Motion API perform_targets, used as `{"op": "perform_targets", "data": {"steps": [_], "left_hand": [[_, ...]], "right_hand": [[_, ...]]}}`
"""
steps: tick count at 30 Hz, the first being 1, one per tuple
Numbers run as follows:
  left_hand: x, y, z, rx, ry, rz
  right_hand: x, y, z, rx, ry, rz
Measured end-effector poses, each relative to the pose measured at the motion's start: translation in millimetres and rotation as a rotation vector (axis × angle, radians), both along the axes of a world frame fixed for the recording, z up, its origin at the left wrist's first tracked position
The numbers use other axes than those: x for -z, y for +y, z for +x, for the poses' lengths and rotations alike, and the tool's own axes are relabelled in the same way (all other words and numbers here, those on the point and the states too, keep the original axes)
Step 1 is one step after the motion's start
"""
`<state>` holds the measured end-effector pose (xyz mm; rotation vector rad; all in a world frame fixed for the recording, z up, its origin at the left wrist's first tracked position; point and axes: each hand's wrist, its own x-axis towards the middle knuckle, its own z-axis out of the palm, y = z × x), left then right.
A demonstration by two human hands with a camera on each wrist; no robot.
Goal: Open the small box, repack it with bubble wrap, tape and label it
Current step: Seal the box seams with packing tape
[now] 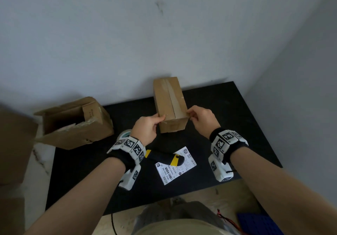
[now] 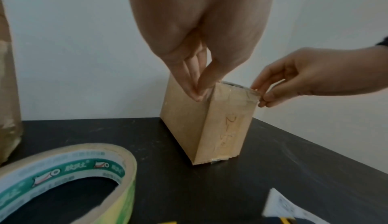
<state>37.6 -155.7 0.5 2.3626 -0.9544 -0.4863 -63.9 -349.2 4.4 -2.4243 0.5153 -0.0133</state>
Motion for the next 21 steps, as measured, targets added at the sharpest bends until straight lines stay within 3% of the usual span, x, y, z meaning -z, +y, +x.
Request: {"op": "perform_targets", "data": {"steps": [3, 10, 16, 21], "left_hand": [[-10, 2, -12, 0.095, -0.115, 0.158], [-25, 4, 16, 0.195, -0.161, 0.210], [-19, -2, 58, 0.460, -0.280, 0.325], [-12, -14, 81, 0.629, -0.391, 0.381]], "right_hand": [[-7, 6, -5, 0.066, 0.057, 0.010], [-12, 63, 25, 0.253, 0.164, -0.077], [-6, 91, 51, 0.443, 0.242, -0.087], [-6, 73, 48, 0.374, 0.250, -0.021]]}}
